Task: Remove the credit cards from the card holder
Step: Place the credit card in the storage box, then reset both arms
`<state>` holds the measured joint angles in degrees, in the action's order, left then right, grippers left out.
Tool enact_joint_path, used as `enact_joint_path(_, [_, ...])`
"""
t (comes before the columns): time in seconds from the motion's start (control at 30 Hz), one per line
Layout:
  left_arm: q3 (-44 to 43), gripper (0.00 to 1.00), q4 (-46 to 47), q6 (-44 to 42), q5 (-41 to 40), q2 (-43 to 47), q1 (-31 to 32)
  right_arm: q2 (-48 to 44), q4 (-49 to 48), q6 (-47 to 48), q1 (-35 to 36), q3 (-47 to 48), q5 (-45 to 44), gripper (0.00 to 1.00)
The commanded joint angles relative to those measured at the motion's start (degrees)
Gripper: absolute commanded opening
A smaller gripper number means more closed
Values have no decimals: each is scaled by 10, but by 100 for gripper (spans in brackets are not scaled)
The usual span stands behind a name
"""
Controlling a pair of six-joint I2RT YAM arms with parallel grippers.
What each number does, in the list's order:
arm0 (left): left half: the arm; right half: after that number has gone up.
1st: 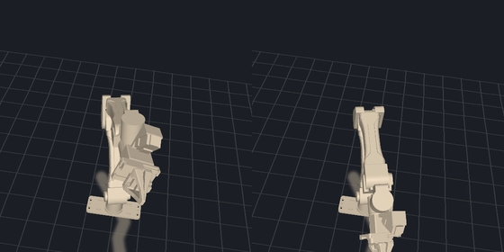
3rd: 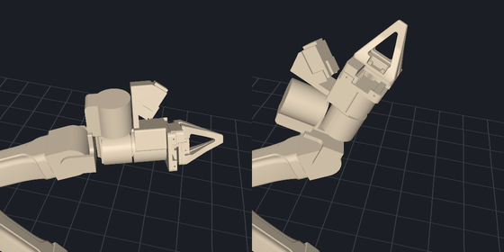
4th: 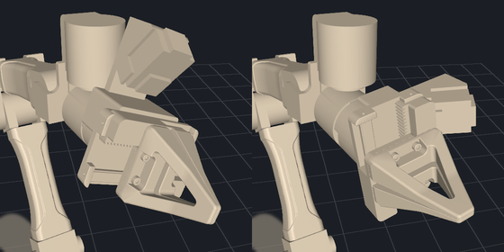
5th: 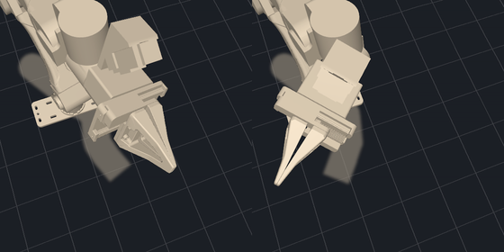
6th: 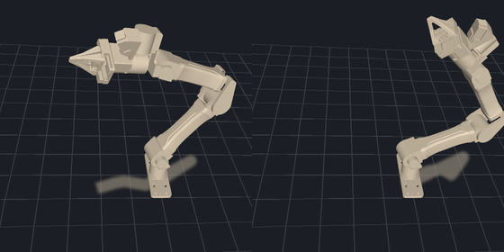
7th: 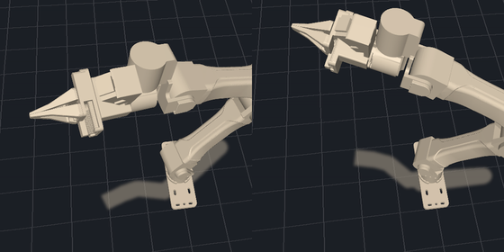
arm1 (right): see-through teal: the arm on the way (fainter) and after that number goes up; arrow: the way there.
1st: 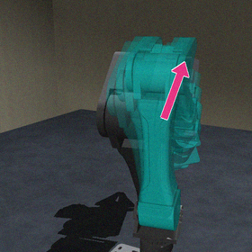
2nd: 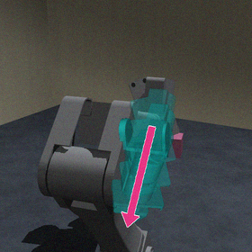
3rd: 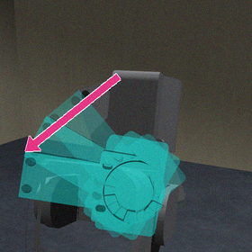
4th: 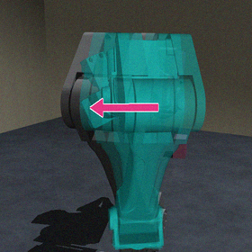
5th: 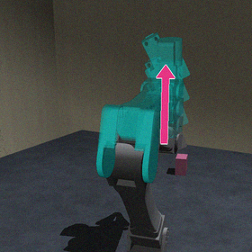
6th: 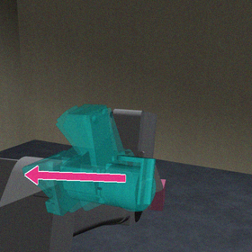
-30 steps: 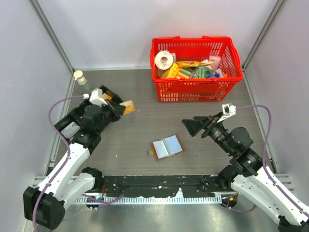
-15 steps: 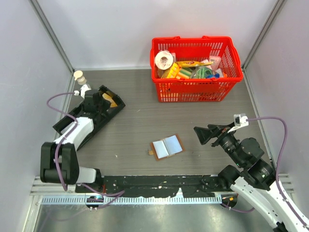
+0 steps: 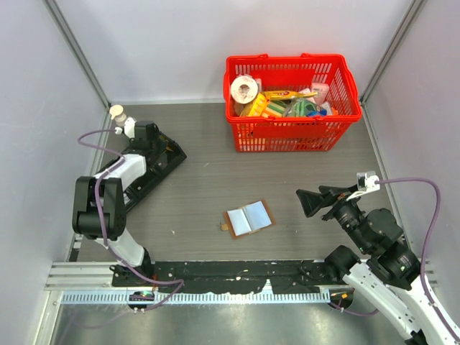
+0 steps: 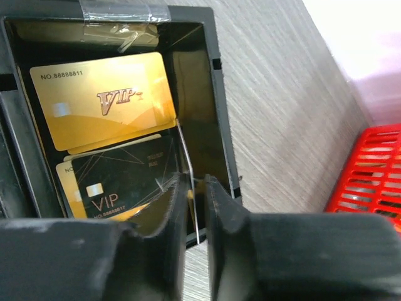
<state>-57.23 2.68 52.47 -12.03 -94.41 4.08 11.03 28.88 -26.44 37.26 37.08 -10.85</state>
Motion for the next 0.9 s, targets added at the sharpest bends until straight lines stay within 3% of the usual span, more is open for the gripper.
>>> enact_joint_path(0.0, [-30, 29, 3, 12, -15, -9, -3, -8, 4, 9, -3, 21, -14, 96])
enact_joint_path(0.23, [-45, 74, -64, -53, -32, 43, -4, -6, 25, 2, -3, 34, -22, 96])
enact_joint_path(0.4, [-42, 97, -107, -105, -33, 107, -4, -13, 64, -2, -3, 55, -76, 96])
enact_joint_path(0.67, [-75, 100, -244, -215, -19, 232, -4, -35, 116, -14, -3, 79, -167, 96])
enact_joint_path(0.87, [-40, 100, -343, -241, -36, 410, -3, -37, 127, 9, -2, 107, -253, 96])
